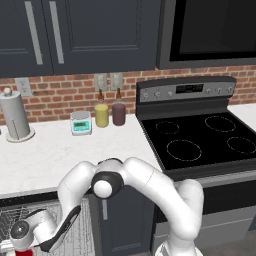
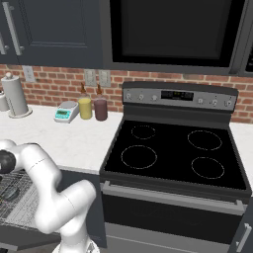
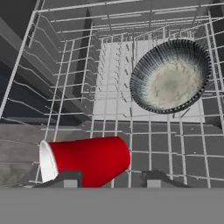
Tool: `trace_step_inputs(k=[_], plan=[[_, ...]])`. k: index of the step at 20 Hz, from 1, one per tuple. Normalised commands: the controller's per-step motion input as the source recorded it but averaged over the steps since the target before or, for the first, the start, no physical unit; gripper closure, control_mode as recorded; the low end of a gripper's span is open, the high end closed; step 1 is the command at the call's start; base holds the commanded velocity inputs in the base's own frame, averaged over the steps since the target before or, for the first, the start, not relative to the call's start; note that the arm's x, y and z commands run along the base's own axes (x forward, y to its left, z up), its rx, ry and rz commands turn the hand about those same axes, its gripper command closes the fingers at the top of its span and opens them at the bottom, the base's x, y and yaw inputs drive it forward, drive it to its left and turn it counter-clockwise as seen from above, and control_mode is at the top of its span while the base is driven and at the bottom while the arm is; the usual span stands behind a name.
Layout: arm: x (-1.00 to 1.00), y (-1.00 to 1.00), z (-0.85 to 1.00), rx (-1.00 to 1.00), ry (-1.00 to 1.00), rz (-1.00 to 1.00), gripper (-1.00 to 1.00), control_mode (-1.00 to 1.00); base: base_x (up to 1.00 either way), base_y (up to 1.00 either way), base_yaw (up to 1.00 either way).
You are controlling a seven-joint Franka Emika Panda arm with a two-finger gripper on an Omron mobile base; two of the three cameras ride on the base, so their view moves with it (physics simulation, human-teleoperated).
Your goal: Pick up the cup and bowl from the counter, place them in the dishwasher, and close the dishwasher door.
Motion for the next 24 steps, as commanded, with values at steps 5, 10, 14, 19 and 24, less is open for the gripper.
trace_step_inputs(k=[5, 10, 14, 19, 24], plan=[[0.00, -0.03, 0.09, 0.00, 0.00, 0.00, -1.00, -1.00, 0.00, 0.00, 0.00], [-0.07, -0.07, 0.62, 0.01, -0.05, 0.00, -1.00, -1.00, 0.00, 0.00, 0.00], [-0.65, -0.26, 0.51, 0.09, -0.13, 0.00, -1.00, -1.00, 0.00, 0.00, 0.00], [-0.56, -0.12, 0.36, 0.13, -0.12, 0.04, -1.00, -1.00, 0.00, 0.00, 0.00], [-0.35, 0.00, 0.27, 0.07, -0.13, 0.00, -1.00, -1.00, 0.00, 0.00, 0.00]])
